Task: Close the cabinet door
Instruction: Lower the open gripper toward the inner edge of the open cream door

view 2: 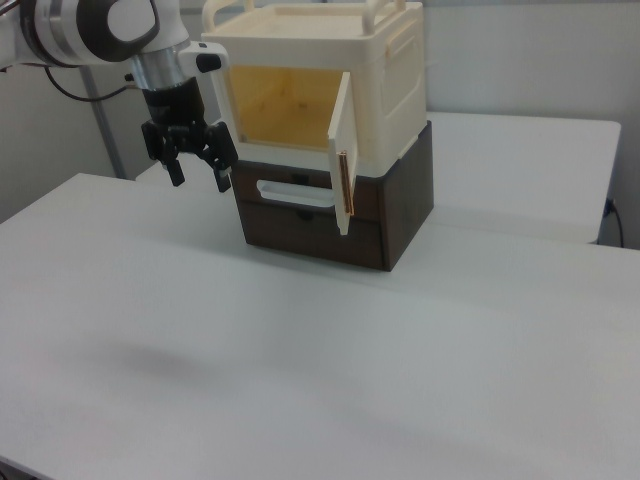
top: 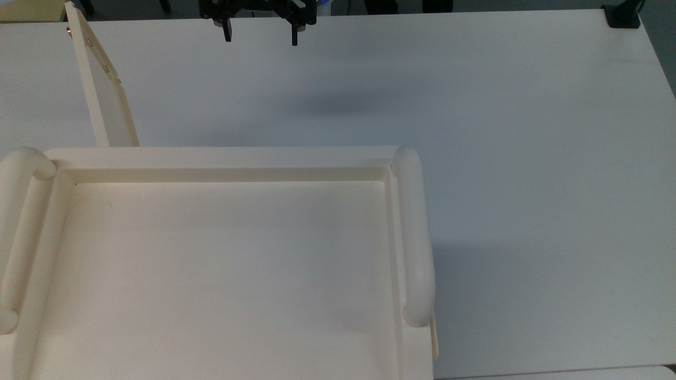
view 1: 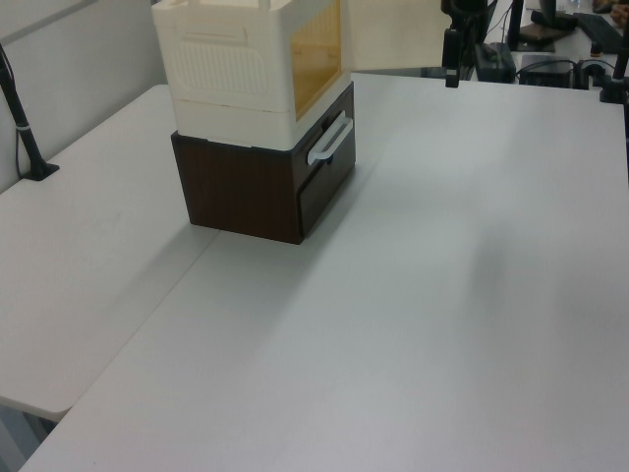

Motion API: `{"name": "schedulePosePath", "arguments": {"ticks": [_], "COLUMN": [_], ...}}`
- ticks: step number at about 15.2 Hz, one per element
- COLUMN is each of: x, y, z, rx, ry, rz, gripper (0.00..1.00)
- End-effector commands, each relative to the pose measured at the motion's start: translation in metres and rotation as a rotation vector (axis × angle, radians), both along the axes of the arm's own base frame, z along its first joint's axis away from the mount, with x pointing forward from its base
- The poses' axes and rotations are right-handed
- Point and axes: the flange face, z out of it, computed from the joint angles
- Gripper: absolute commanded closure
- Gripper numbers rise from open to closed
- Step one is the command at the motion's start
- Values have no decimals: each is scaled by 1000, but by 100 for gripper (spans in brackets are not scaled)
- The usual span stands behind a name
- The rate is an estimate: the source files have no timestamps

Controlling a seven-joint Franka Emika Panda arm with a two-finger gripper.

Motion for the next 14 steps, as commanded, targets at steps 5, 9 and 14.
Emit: {"name": "schedulePosePath", "arguments": {"ticks": [5,9,14], "x": [-7,-7,-6], "y": [-5,-6,-8], "z": [-2,-2,-1], "rx": [17,17,20], "ry": [19,17,16], "rz": [-14,-12,32], "gripper": [0,3,78]}}
